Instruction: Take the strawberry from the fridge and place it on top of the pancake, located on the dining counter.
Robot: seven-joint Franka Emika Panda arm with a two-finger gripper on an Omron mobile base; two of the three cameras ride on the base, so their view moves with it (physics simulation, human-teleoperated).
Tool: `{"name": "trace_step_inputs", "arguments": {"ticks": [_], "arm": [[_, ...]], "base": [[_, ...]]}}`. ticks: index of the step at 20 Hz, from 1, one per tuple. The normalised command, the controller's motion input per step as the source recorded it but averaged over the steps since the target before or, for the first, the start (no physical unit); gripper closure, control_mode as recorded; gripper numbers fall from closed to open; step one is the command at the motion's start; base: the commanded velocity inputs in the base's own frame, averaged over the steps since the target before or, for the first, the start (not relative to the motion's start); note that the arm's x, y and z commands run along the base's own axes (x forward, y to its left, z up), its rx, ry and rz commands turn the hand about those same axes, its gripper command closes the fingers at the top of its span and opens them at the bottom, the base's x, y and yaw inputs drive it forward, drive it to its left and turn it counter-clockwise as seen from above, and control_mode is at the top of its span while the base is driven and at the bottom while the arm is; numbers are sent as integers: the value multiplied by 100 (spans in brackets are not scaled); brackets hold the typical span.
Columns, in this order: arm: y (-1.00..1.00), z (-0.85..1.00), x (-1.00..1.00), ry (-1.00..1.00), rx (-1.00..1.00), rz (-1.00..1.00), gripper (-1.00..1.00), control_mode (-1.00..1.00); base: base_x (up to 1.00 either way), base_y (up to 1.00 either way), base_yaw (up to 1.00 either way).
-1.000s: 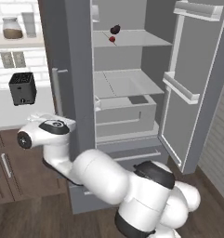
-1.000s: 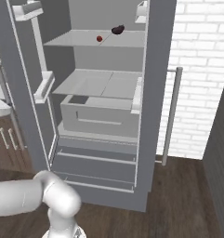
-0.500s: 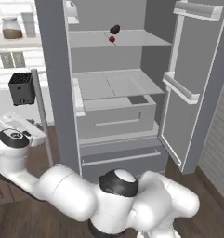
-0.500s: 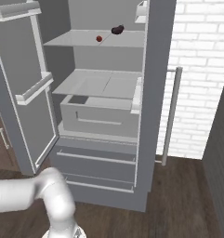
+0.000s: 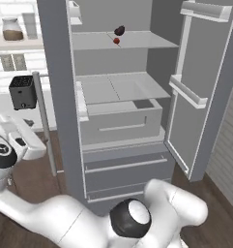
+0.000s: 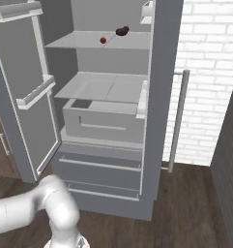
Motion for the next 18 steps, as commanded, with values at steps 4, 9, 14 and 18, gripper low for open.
{"name": "trace_step_inputs", "arguments": {"ticks": [4, 9, 14, 18], "arm": [[-100, 42, -62, 27, -1, 24, -100, -100], [-100, -8, -51, 35, -4, 27, -100, -100], [-100, 9, -39, 18, -4, 28, -100, -100], [-100, 16, -5, 4, -5, 32, -100, -100]], "base": [[0, 0, 0], [0, 0, 0], [0, 0, 0], [0, 0, 0]]}}
